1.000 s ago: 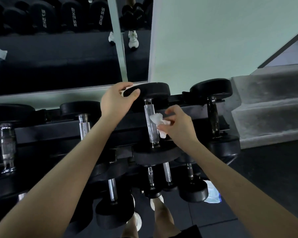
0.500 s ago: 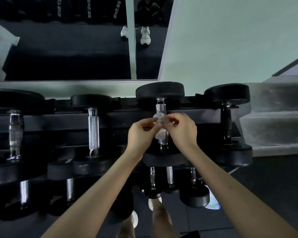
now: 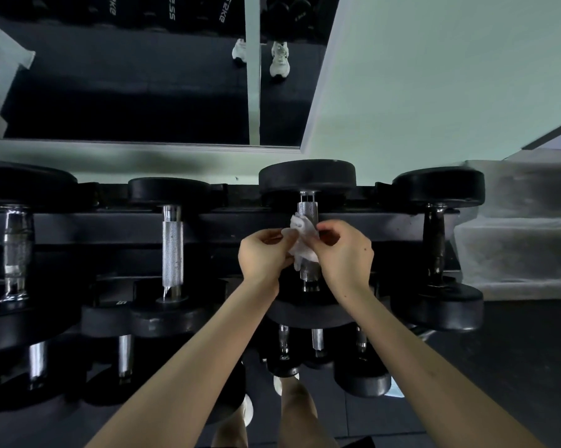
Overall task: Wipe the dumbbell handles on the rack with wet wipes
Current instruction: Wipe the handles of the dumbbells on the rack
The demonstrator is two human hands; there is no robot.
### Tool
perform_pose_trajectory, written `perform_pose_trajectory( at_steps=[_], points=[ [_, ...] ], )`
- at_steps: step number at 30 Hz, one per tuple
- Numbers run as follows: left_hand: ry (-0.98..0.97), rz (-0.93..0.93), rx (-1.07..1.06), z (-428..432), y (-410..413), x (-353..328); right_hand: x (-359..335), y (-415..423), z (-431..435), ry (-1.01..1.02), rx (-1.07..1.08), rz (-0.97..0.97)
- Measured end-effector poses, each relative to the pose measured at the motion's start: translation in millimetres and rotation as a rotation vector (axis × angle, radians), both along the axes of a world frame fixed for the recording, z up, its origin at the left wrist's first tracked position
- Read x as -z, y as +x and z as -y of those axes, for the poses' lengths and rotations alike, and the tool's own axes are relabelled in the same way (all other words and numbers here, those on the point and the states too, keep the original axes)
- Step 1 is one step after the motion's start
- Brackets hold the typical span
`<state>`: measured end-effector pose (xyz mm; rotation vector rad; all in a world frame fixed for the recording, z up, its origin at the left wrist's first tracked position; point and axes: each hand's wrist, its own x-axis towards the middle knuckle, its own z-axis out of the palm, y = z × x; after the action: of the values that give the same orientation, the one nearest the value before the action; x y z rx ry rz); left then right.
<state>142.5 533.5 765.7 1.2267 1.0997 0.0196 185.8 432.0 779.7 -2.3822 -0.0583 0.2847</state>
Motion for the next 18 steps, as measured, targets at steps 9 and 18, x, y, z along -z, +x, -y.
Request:
perform_pose_trajectory(
  at_steps=[9, 18],
  points=[
    [-0.216, 0.199, -0.086, 6, 24, 2, 2, 16, -13, -0.035, 0.038, 0.039],
    [-0.198, 0.080, 0.009, -4, 31, 3, 9, 15, -7, 0.026, 0.121, -0.108]
  ],
)
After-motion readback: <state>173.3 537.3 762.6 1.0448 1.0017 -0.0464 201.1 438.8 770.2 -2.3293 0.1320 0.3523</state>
